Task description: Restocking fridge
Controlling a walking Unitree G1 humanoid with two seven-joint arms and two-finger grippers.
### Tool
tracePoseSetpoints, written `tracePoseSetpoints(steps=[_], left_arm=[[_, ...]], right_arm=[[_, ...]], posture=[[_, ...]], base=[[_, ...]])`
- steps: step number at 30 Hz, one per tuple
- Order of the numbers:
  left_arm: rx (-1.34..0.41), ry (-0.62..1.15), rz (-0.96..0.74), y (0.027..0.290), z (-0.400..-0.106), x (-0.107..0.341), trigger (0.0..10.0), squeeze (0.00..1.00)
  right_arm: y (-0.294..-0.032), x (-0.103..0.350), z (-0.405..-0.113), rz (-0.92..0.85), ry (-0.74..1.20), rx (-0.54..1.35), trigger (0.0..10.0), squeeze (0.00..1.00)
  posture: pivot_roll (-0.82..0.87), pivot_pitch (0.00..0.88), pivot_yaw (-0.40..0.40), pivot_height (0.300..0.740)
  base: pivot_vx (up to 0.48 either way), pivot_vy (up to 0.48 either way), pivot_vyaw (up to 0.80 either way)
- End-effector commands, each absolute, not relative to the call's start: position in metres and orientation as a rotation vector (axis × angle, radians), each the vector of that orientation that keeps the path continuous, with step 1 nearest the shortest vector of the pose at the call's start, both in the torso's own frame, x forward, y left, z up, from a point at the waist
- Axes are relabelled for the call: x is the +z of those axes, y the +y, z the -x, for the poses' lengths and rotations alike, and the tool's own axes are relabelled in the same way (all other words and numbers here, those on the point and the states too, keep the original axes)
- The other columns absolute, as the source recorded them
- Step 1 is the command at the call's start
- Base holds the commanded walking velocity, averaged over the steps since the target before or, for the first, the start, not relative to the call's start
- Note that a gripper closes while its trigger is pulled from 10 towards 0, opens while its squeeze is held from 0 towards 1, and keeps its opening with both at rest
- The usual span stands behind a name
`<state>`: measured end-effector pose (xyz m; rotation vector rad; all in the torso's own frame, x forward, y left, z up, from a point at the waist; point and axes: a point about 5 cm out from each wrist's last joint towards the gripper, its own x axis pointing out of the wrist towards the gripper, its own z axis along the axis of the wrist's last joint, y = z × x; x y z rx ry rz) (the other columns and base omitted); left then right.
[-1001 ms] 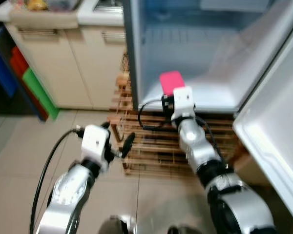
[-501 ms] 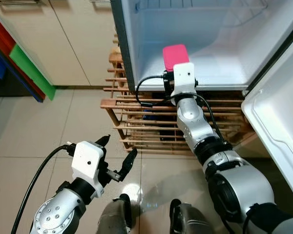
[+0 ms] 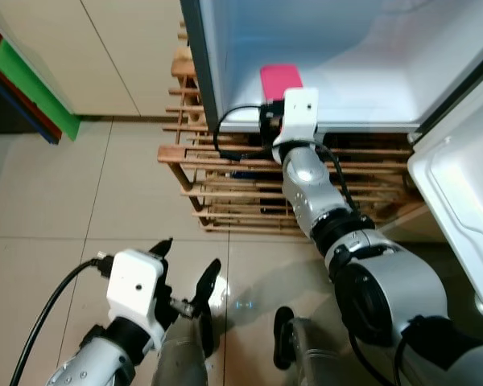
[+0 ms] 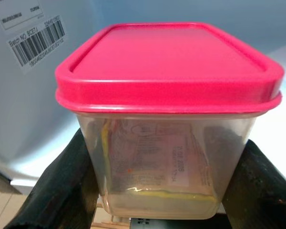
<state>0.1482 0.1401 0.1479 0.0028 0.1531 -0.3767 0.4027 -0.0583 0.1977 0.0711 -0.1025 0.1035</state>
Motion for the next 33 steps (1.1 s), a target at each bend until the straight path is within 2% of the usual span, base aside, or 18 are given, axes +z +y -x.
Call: tracePoseSetpoints(steps=[1,5,6,7,8,9,21,27,30,31,32,33], left_arm=[[-0.368,0.177,-0.002,0.14,-0.141,0.148,10.0,0.0],[-0.356,0.185,-0.002,0.141,-0.138,0.149,10.0,0.0],[-0.356,0.189,0.0,0.141,-0.137,0.149,10.0,0.0],[-0.355,0.191,0.0,0.141,-0.136,0.149,10.0,0.0],[-0.355,0.193,0.001,0.141,-0.136,0.149,10.0,0.0],[-0.356,0.196,0.003,0.14,-0.135,0.149,10.0,0.0],[-0.378,0.191,0.01,0.135,-0.142,0.147,10.0,0.0],[-0.387,0.18,0.01,0.132,-0.146,0.147,10.0,0.0],[-0.394,0.161,0.013,0.13,-0.154,0.146,10.0,0.0],[-0.398,0.155,0.015,0.129,-0.156,0.146,10.0,0.0],[-0.4,0.152,0.017,0.128,-0.158,0.145,10.0,0.0],[-0.406,0.145,0.016,0.127,-0.161,0.145,10.0,0.0]], right_arm=[[-0.056,0.187,-0.401,-0.084,-0.043,0.11,0.0,0.0],[-0.057,0.19,-0.403,-0.111,-0.026,0.108,0.0,0.0],[-0.058,0.19,-0.404,-0.112,-0.023,0.106,0.0,0.16],[-0.059,0.19,-0.404,-0.112,-0.022,0.105,0.0,0.16],[-0.059,0.19,-0.404,-0.111,-0.021,0.104,0.8,1.0],[-0.06,0.19,-0.404,-0.113,-0.016,0.099,10.0,1.0],[-0.06,0.2,-0.406,-0.112,-0.055,0.093,10.0,1.0],[-0.06,0.215,-0.409,-0.058,-0.113,0.094,10.0,1.0],[-0.06,0.238,-0.412,0.017,-0.205,0.073,10.0,1.0],[-0.059,0.242,-0.412,0.024,-0.218,0.075,10.0,0.84],[-0.058,0.243,-0.412,0.026,-0.223,0.076,10.0,0.84],[-0.057,0.246,-0.412,0.019,-0.23,0.085,10.0,0.0]], posture=[[0.36,0.422,0.009,0.74],[0.37,0.427,0.01,0.74],[0.37,0.43,0.009,0.74],[0.37,0.43,0.01,0.74],[0.37,0.43,0.01,0.74],[0.36,0.43,0.009,0.74],[0.33,0.414,0.002,0.74],[0.33,0.395,-0.006,0.74],[0.3,0.379,-0.018,0.74],[0.29,0.372,-0.019,0.74],[0.29,0.365,-0.021,0.74],[0.28,0.351,-0.024,0.74]], base=[[0.0,0.0,0.0],[0.0,0.0,0.0],[0.0,0.0,0.0],[0.0,0.0,0.0],[0.0,0.0,0.0],[0.0,0.0,0.0],[0.0,0.0,0.0],[0.0,0.0,0.0],[0.0,0.0,0.0],[0.0,0.0,0.0],[0.0,0.0,0.0],[0.0,0.0,0.0]])
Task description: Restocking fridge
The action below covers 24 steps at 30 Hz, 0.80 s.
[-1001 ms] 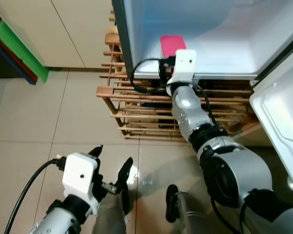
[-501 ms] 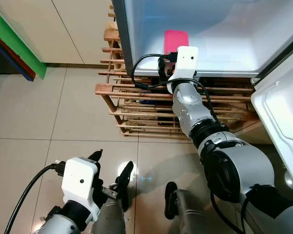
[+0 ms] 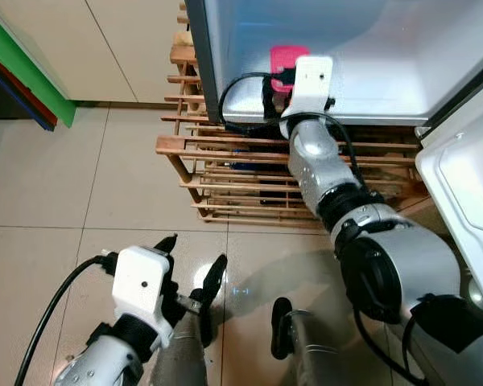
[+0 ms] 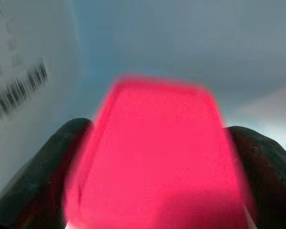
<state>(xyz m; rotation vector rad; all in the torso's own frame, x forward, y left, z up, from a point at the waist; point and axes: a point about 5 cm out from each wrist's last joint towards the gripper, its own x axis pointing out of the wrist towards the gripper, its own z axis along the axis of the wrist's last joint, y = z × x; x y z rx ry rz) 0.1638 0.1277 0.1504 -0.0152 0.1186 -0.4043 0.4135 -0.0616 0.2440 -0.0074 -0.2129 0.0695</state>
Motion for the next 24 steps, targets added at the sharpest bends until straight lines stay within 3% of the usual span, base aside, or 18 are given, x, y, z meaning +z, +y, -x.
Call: tracePoseSetpoints(steps=[1,13,21,24], left_arm=[[-0.409,0.14,0.015,0.127,-0.163,0.144,10.0,0.0],[-0.429,0.089,0.017,0.121,-0.191,0.141,10.0,0.0],[-0.435,0.014,0.016,0.114,-0.214,0.144,10.0,0.0],[-0.441,0.003,0.016,0.113,-0.219,0.144,10.0,0.0]], right_arm=[[-0.056,0.247,-0.412,0.013,-0.231,0.092,10.0,0.0],[-0.058,0.234,-0.412,-0.095,-0.179,0.146,10.0,0.0],[-0.052,0.283,-0.399,-0.112,-0.525,0.201,10.0,0.0],[-0.053,0.289,-0.395,-0.107,-0.574,0.213,10.0,0.0]], posture=[[0.27,0.348,-0.025,0.74],[0.22,0.275,-0.046,0.74],[0.16,0.198,-0.065,0.74],[0.15,0.186,-0.064,0.74]], base=[[0.0,0.0,0.0],[0.0,0.0,0.0],[0.0,0.0,0.0],[0.0,0.0,0.0]])
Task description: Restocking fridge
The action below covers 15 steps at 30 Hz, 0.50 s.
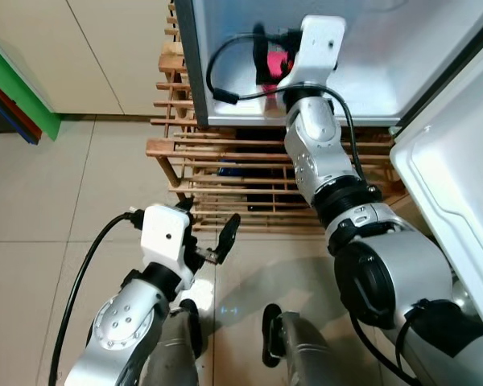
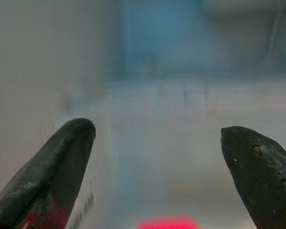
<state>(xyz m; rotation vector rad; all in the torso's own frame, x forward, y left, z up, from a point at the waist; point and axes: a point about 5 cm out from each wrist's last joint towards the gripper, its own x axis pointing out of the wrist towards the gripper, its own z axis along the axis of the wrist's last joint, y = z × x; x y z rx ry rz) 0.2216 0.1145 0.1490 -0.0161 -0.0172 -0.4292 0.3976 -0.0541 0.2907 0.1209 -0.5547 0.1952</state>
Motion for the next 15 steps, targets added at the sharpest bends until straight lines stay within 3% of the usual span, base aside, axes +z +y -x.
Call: tracePoseSetpoints(steps=[1,7,14,15], left_arm=[[-0.441,-0.001,0.017,0.112,-0.223,0.143,10.0,0.0],[-0.438,-0.032,0.008,0.113,-0.233,0.144,10.0,0.0],[-0.392,-0.023,-0.009,0.127,-0.229,0.14,10.0,0.0],[-0.372,-0.019,-0.014,0.132,-0.225,0.138,10.0,0.0]], right_arm=[[-0.054,0.291,-0.395,-0.104,-0.584,0.219,10.0,0.0],[-0.075,0.277,-0.382,-0.142,-0.602,0.195,10.0,0.0],[-0.094,0.191,-0.368,-0.176,-0.235,0.121,10.0,0.0],[-0.095,0.176,-0.354,-0.18,-0.2,0.147,3.5,0.0]], posture=[[0.14,0.174,-0.067,0.74],[0.12,0.16,-0.069,0.74],[0.12,0.171,-0.072,0.74],[0.12,0.169,-0.071,0.74]], base=[[0.0,0.0,0.0],[0.0,0.0,0.0],[0.0,0.0,0.0],[0.0,0.0,0.0]])
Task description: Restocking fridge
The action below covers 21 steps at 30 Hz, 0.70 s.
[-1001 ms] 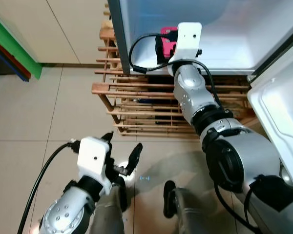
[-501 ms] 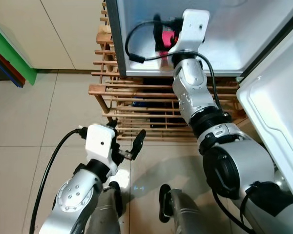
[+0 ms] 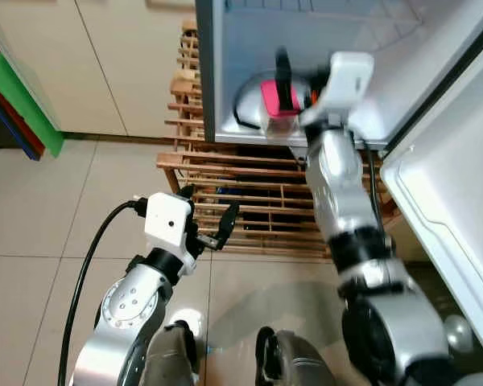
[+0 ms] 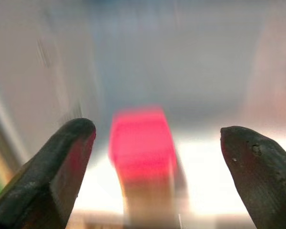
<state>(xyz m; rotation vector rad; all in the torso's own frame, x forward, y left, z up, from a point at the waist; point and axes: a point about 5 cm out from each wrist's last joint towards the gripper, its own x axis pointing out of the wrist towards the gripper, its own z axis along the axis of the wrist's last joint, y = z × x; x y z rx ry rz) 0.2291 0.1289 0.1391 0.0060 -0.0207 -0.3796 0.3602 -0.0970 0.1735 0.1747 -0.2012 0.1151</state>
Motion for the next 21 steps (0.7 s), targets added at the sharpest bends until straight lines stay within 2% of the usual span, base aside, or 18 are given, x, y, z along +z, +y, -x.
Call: tracePoseSetpoints(steps=[1,3,6,9,10,11,21], left_arm=[[-0.364,-0.02,-0.013,0.133,-0.225,0.138,10.0,0.0],[-0.359,-0.022,-0.012,0.134,-0.225,0.137,10.0,0.0],[-0.17,-0.066,0.094,0.147,-0.245,0.152,10.0,0.0],[-0.11,-0.098,0.08,0.153,-0.254,0.159,10.0,0.0],[-0.102,-0.098,0.065,0.155,-0.255,0.159,10.0,0.0],[-0.095,-0.094,0.053,0.157,-0.255,0.158,10.0,0.0],[-0.075,-0.101,-0.046,0.157,-0.255,0.159,10.0,0.0]], right_arm=[[-0.094,0.172,-0.35,-0.18,-0.19,0.163,0.0,0.0],[-0.094,0.171,-0.347,-0.179,-0.182,0.173,0.0,0.0],[-0.096,0.143,-0.351,-0.072,-0.048,0.152,0.0,0.0],[-0.098,0.138,-0.356,-0.048,-0.013,0.13,0.0,0.0],[-0.098,0.14,-0.355,-0.055,-0.017,0.137,7.9,1.0],[-0.097,0.143,-0.356,-0.061,-0.024,0.146,10.0,1.0],[-0.087,0.144,-0.353,-0.118,-0.029,0.195,10.0,1.0]], posture=[[0.12,0.169,-0.071,0.74],[0.12,0.169,-0.071,0.74],[0.11,0.159,-0.067,0.74],[0.11,0.152,-0.066,0.74],[0.11,0.146,-0.063,0.74],[0.12,0.144,-0.063,0.74],[0.12,0.134,-0.06,0.74]], base=[[0.0,0.0,0.0],[0.0,0.0,0.0],[0.0,0.0,0.0],[0.0,0.0,0.0],[0.0,0.0,0.0],[0.0,0.0,0.0],[0.0,0.0,0.0]])
